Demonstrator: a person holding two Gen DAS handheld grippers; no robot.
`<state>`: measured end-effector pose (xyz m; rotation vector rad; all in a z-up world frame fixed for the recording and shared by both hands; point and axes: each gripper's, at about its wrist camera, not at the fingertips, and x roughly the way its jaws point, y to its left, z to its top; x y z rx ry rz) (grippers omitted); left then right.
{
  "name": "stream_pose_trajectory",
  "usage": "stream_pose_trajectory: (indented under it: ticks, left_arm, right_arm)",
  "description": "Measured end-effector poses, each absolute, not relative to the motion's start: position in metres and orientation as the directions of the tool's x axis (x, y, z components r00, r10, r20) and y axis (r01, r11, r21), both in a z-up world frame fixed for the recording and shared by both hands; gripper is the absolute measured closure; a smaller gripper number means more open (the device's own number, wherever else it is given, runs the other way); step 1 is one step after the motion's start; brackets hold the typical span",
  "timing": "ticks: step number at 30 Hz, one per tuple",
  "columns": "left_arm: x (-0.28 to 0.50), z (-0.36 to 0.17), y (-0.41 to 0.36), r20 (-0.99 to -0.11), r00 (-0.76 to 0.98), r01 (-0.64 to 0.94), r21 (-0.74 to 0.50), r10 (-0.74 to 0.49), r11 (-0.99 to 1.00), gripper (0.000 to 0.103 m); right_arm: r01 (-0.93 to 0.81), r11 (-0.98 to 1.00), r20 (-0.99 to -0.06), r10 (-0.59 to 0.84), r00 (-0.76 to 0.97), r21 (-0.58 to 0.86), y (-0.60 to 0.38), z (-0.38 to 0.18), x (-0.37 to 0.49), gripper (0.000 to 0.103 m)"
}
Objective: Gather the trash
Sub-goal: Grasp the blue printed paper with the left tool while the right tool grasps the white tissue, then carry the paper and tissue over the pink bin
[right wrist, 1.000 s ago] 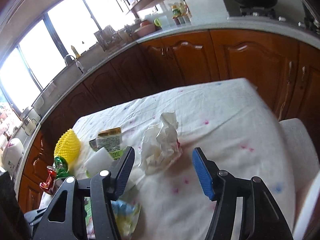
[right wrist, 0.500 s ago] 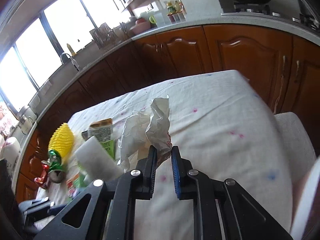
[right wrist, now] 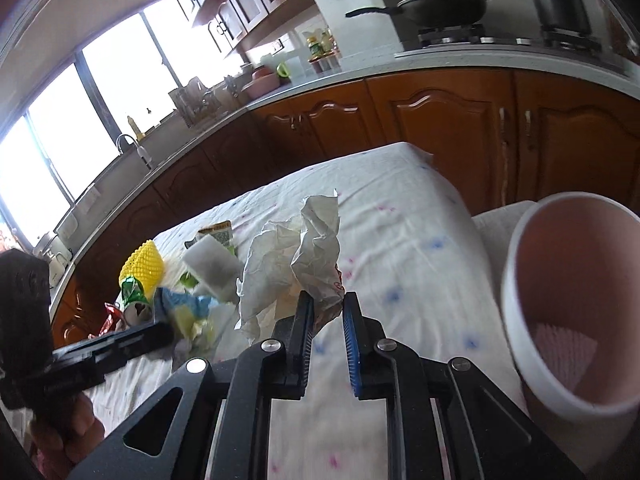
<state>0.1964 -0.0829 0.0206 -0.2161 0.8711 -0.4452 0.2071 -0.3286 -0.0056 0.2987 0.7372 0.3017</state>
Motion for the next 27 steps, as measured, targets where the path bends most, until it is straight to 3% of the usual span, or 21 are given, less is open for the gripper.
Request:
stream_pose_trajectory:
  ticks: [27]
  left_arm:
    - [0.179,0.041,-0.162,-0.674,0.508,0.432,-0.340,-0.536,0.836,0.077]
  right_arm:
    - [-0.007,0.928,-0.597,0.246,0.763,0.373,-0.405,-0.003,0.131,0.088]
